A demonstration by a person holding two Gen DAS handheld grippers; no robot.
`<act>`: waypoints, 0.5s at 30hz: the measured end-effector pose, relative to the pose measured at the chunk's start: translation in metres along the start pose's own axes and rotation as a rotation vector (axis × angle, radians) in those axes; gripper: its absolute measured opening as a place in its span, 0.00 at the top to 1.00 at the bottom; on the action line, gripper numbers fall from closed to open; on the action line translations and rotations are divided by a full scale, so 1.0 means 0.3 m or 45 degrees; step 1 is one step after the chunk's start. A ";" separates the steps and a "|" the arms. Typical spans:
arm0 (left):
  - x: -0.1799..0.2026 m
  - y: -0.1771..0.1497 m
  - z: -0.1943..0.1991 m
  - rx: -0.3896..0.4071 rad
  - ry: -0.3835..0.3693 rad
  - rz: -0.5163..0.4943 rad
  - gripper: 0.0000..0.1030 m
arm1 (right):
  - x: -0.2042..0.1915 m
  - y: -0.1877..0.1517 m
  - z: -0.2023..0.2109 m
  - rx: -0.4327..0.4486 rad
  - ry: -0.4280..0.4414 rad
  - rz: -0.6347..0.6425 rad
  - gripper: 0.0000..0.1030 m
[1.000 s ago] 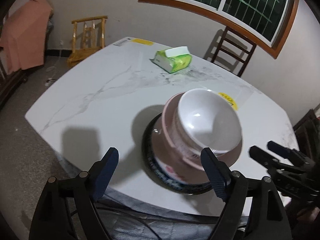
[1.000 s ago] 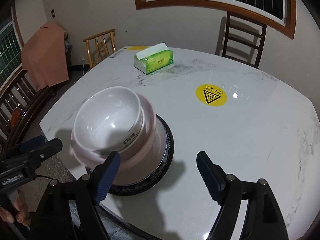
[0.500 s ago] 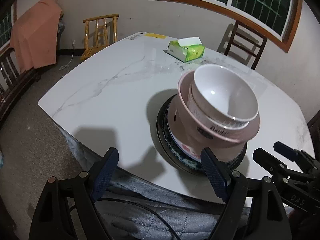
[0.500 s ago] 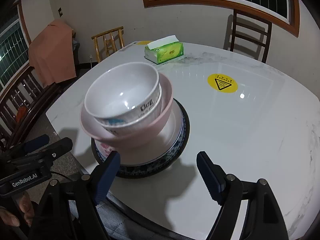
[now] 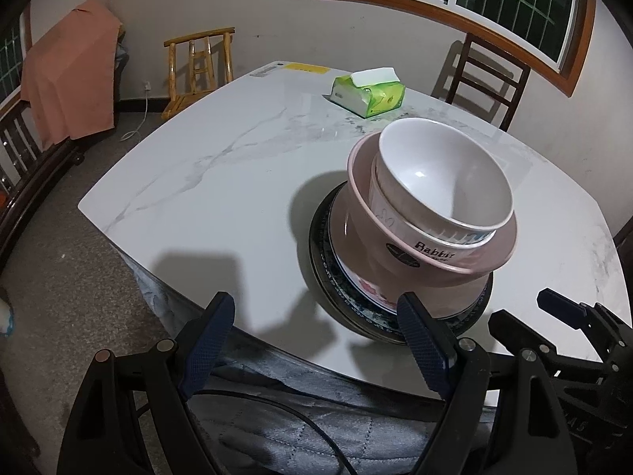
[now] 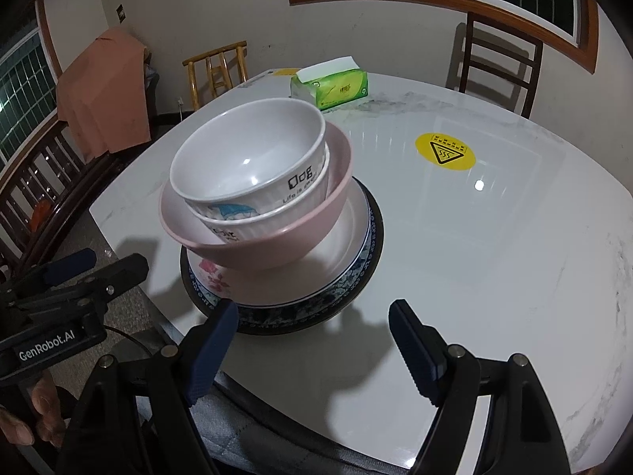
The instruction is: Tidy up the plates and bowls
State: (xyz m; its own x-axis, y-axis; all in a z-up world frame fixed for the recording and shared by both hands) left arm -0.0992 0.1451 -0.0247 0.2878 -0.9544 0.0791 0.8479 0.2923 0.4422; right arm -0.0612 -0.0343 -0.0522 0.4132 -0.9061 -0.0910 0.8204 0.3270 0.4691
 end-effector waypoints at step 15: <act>0.013 0.000 -0.012 -0.014 0.012 -0.016 0.20 | -0.022 0.001 -0.033 -0.027 0.005 0.025 0.22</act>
State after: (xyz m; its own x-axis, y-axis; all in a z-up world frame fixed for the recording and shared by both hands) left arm -0.0964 0.1415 -0.0275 0.2816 -0.9573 0.0650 0.8562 0.2813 0.4333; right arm -0.0599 -0.0255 -0.0602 0.4309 -0.8983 -0.0857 0.8203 0.3503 0.4521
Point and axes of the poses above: each gripper's, at about its wrist camera, not at the fingertips, and z roughly against the way its jaws point, x to its right, y to its top, the point moved 1 cm from there along -z, roughly the way its jaws point, and after that the axes turned 9 degrees about -x, right-handed, at the moved point
